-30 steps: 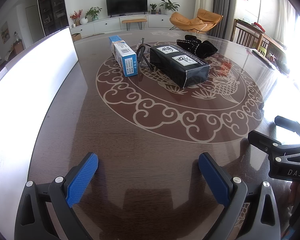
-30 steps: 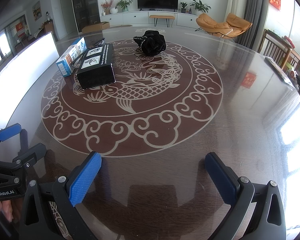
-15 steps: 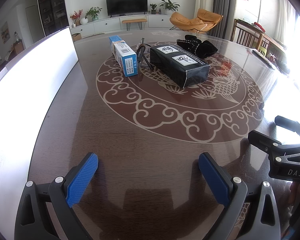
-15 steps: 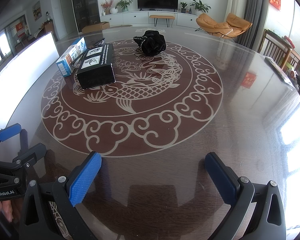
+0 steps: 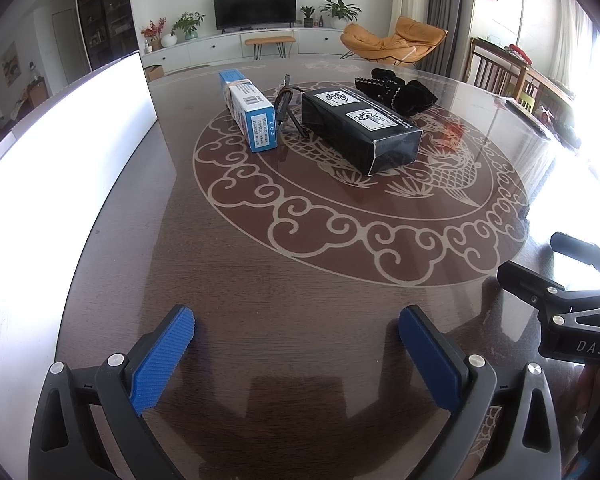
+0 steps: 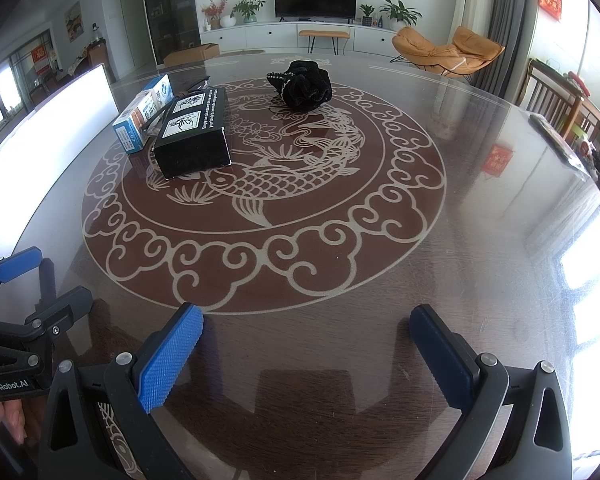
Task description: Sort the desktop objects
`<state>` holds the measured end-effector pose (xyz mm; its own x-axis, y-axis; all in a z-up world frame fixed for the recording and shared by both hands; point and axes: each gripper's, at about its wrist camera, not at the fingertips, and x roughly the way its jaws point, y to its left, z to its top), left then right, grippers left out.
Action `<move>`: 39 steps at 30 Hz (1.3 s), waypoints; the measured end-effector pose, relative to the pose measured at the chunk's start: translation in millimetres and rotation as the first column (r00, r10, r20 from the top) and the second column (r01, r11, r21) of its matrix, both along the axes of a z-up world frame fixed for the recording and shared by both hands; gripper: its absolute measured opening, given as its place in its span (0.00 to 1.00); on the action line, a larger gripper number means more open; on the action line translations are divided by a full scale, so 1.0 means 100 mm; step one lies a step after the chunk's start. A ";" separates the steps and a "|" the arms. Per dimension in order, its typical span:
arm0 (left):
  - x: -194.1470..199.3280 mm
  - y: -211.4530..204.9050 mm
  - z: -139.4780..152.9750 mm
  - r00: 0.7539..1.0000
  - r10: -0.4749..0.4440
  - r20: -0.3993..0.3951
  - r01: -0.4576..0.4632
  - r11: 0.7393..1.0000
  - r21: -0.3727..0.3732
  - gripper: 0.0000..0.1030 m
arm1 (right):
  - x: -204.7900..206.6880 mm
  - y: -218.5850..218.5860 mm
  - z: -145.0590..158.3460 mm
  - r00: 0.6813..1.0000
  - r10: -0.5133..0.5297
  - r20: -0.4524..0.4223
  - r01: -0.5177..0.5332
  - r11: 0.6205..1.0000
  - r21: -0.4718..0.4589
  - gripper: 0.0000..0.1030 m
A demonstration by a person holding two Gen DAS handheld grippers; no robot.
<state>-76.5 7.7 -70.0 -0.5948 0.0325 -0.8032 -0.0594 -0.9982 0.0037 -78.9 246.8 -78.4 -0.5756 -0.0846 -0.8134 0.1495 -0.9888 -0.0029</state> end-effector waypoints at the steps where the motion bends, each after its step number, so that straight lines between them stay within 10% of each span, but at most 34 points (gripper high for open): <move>1: 0.00 0.00 0.00 1.000 -0.003 0.003 0.003 1.000 0.001 1.00 | 0.00 0.00 0.00 1.000 0.000 0.000 0.000 1.000 0.000 1.00; 11: -0.36 -0.61 0.01 0.995 0.041 0.096 -0.041 0.999 0.002 1.00 | 0.00 0.00 0.00 1.000 0.000 0.000 0.000 1.000 0.000 1.00; 22: -0.25 -0.73 0.01 0.998 0.061 0.015 -0.061 0.998 0.001 1.00 | -0.02 0.00 0.00 1.000 0.003 0.011 -0.003 1.000 0.003 1.00; 30: -0.24 -0.72 0.01 0.998 0.061 0.016 -0.061 0.998 0.001 1.00 | -0.77 -0.42 0.42 0.992 0.126 -0.029 -0.129 0.971 -0.200 1.00; 39: -0.24 -0.72 0.01 0.998 0.061 0.016 -0.061 0.998 0.000 1.00 | -1.55 -1.24 0.15 0.969 0.228 0.098 -0.232 0.972 0.032 0.99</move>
<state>-100.6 -64.0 -68.5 -0.5829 -0.0033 -0.8125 0.0020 -1.0000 0.0027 -234.4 123.2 -63.9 -0.4661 -0.1692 -0.8684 0.3742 -0.9271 -0.0203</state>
